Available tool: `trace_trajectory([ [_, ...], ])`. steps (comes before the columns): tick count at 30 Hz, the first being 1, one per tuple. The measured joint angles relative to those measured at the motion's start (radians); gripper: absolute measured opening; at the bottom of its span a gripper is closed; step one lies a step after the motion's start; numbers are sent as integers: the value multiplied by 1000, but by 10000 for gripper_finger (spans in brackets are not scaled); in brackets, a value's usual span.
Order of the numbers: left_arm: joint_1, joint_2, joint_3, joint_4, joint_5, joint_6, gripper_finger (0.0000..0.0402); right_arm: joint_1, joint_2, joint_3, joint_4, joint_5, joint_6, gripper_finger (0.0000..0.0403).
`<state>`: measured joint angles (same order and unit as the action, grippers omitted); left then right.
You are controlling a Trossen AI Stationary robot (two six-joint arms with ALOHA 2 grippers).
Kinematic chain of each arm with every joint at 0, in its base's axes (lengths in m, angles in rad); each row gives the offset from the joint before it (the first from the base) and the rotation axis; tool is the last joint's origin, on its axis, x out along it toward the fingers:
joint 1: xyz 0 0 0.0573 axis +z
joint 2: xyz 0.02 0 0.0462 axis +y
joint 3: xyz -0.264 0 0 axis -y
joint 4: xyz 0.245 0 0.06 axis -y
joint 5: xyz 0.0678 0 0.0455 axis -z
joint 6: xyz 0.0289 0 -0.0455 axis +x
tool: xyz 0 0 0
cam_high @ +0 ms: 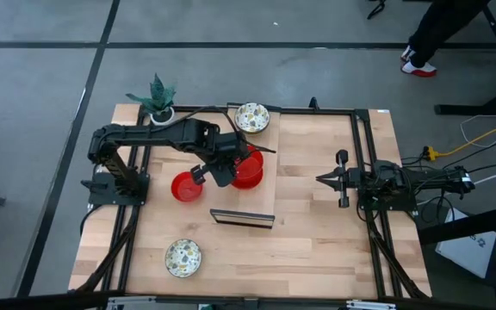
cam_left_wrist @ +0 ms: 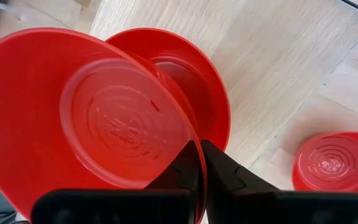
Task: Pick & Place Mini bowls
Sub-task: Stack the top red bowl on top of the red bowl on the shelf
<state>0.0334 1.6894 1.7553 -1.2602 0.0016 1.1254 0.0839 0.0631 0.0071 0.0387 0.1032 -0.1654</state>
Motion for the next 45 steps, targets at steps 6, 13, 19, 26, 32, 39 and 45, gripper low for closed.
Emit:
trace_trajectory([
  [6, 0, 0, 0, 5, -1, -15, 3, 0, 0, 0, 0, 0, 0, 26],
  [13, 0, 0, 0, 16, -11, -65, 4, 0, 0, 0, 0, 0, 0, 26],
  [19, -5, 0, 0, 16, -12, -69, 4, 0, 0, 0, 0, 0, 0, 26],
  [26, -14, 0, 0, 15, -10, -69, 4, 0, 0, 0, 0, 0, 0, 26],
  [32, -24, 0, 0, 10, -10, -77, 4, 0, 0, 0, 0, 0, 0, 26],
  [39, -33, -1, -1, 7, -9, -92, 4, 0, 0, 0, 0, 0, 0, 26],
  [45, -33, -1, -1, 2, -9, -119, 4, 0, 0, 0, 0, 0, 0, 26],
])
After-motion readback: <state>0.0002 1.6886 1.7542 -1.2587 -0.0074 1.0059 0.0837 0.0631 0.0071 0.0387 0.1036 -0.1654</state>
